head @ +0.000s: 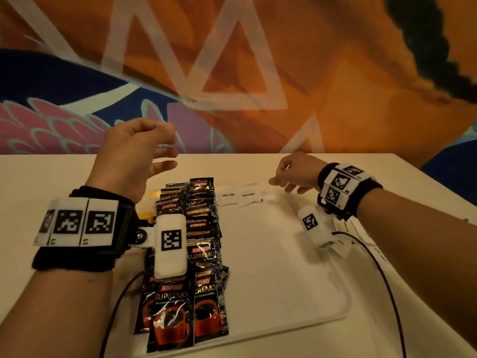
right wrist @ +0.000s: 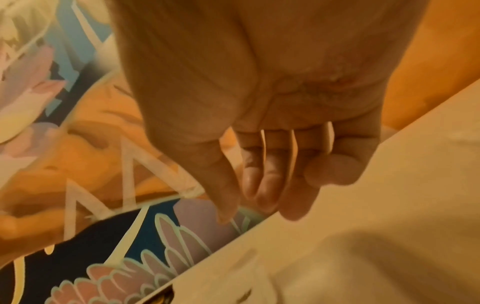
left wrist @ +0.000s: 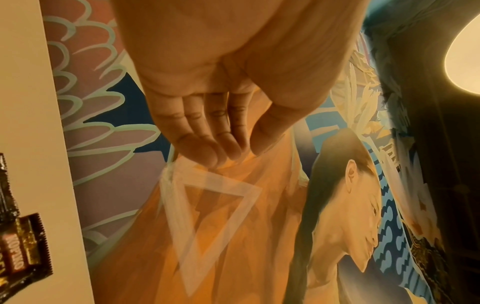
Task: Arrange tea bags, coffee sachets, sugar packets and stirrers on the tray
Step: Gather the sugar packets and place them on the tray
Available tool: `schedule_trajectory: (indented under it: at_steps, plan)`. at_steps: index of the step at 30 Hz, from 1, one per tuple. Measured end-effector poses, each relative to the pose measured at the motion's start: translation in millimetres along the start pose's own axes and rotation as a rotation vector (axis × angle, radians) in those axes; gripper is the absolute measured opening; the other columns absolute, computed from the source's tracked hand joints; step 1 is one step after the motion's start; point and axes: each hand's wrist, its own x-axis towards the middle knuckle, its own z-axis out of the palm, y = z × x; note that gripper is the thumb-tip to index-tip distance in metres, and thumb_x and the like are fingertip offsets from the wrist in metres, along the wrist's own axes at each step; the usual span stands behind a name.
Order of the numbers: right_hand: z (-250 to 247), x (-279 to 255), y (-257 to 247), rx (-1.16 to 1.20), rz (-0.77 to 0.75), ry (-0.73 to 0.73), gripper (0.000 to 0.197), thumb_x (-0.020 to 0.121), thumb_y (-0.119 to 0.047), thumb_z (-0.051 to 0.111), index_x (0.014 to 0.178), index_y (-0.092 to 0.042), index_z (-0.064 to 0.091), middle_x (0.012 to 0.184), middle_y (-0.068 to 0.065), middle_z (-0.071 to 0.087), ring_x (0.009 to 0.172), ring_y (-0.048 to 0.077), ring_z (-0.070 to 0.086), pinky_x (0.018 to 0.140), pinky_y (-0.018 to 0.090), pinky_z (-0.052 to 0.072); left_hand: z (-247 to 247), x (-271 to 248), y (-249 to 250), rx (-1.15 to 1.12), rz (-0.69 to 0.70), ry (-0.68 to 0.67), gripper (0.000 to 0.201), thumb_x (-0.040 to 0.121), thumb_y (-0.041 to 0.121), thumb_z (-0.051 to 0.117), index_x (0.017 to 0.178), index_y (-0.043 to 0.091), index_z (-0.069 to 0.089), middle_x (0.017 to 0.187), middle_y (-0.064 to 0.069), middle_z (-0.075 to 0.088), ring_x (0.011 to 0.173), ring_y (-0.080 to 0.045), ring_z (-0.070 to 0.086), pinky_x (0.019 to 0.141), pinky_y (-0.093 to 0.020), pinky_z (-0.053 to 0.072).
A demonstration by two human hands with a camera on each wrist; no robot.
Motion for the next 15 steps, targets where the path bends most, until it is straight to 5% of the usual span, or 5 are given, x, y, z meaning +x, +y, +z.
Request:
schedule_trajectory:
  at_steps: [8, 12, 15]
  plan:
    - [-74.2, -50.5, 70.4, 0.203, 0.114, 0.155, 0.014, 0.089, -0.027, 0.067, 0.092, -0.014, 0.062, 0.088, 0.002, 0.068, 0.076, 0.015, 0.064, 0.062, 0.027, 0.048, 55.0, -26.8, 3.0, 0.087, -0.039, -0.212, 0.003, 0.091, 0.018, 0.061, 0.088, 0.016, 0.062, 0.085, -0.004, 0.062, 0.077, -0.018, 0.062, 0.067, -0.031, 0.052]
    - [-82.0, -61.7, 105.6, 0.197, 0.129, 0.258, 0.015, 0.089, -0.03, 0.067, 0.088, -0.015, 0.062, 0.087, 0.001, 0.07, 0.077, 0.015, 0.067, 0.06, 0.027, 0.049, 136.8, -40.6, 0.1, 0.349, -0.028, -0.511, 0.012, 0.088, 0.024, 0.067, 0.091, 0.012, 0.065, 0.088, -0.004, 0.064, 0.078, -0.017, 0.061, 0.066, -0.031, 0.054]
    - [-75.0, -64.6, 124.2, 0.212, 0.125, 0.285, 0.014, 0.088, -0.03, 0.066, 0.086, -0.016, 0.064, 0.086, 0.001, 0.072, 0.074, 0.013, 0.069, 0.059, 0.026, 0.05, 198.6, -48.4, -13.5, 0.765, -0.03, -0.704, 0.028, 0.084, 0.038, 0.069, 0.097, 0.014, 0.067, 0.095, 0.0, 0.066, 0.085, -0.015, 0.063, 0.073, -0.031, 0.057]
